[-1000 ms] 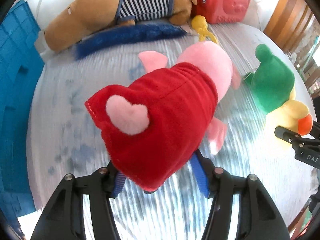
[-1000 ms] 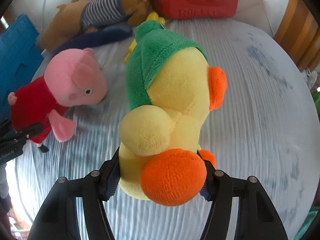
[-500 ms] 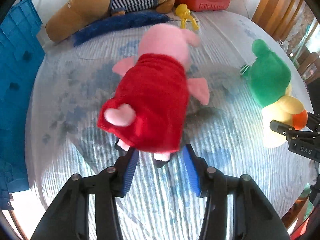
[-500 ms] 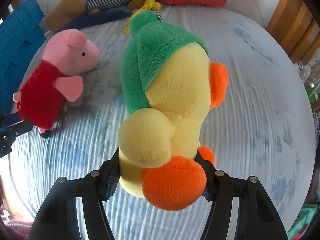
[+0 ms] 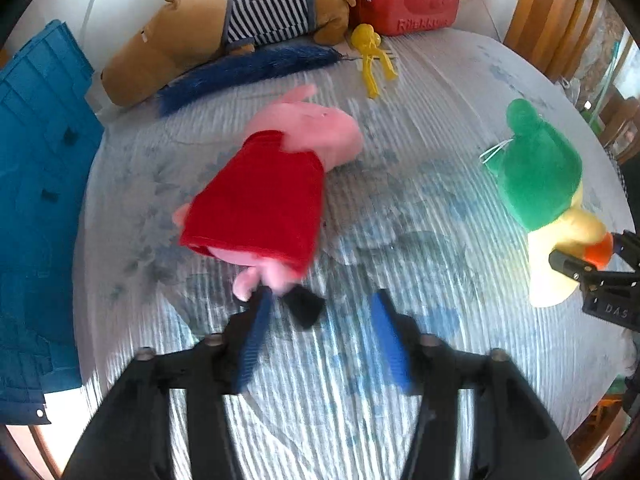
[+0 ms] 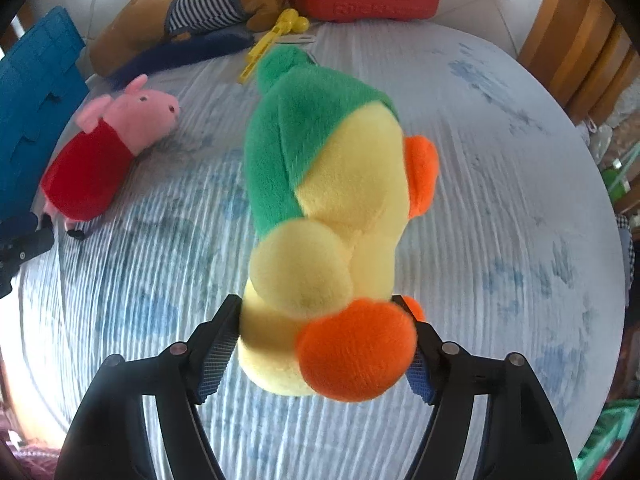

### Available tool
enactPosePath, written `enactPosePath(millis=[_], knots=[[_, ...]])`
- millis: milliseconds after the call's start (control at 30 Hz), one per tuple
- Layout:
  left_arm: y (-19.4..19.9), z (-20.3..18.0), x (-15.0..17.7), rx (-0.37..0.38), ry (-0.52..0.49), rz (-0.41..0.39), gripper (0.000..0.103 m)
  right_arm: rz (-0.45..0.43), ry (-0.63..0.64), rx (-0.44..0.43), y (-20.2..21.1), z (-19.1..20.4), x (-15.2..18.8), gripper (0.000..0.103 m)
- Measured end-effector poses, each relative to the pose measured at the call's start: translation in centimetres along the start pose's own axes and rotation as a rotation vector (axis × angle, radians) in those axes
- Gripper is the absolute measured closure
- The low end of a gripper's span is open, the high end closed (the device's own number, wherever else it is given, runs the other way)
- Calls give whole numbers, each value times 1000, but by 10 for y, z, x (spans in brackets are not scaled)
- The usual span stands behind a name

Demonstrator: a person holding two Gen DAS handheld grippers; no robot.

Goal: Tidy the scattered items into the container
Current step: 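Lift the pig plush with the left tool while the right tool lifts the duck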

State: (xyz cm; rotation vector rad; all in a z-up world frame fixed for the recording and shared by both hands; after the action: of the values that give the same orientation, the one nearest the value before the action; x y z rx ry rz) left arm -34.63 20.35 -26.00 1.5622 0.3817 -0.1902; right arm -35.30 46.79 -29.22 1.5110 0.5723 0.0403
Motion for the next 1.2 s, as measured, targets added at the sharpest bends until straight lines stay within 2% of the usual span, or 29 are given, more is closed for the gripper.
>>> enactPosePath(millis=[33,133,467,733,967,1033,1133,1200], knots=[[0,-1,0,-2,-4,-2,39,-4,-3,1,3,1,0,30],[0,0,-1,-4,-4,-7,38,-17,-8,1,12,2,1,24],[-2,17,-16,-30,28,-28,38,-89,-26,3,38,-4,-15,24],[-7,32,-44,-47,53,-62,38,-2,0,-3,2,1,-30,24],[-41,38,-83,-62,63,-46,38,45,-2,-23,-29,1,-40,22],[-52,34,-92,-61,51,-36,22,53,-18,-27,-34,-5,-41,17],[-71,24,-102,-57,18,-14,21,63,-24,-31,-39,-13,-41,11],[-90,18,-103,-40,15,32,18,69,-28,-39,-42,-15,-41,9]])
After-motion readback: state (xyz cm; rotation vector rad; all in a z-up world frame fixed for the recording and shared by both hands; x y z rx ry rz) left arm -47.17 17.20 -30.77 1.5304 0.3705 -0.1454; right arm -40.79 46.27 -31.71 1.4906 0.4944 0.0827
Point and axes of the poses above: each gripper's, at about its wrist camera, not at the fingertips, and y roughly against the way its jaws point, z to its left, x to its underside, the point moved 8 cm from there along -y, roughly the way its jaws point, and after that the axes turned 15 degrees about y, right-handed, at the moved point
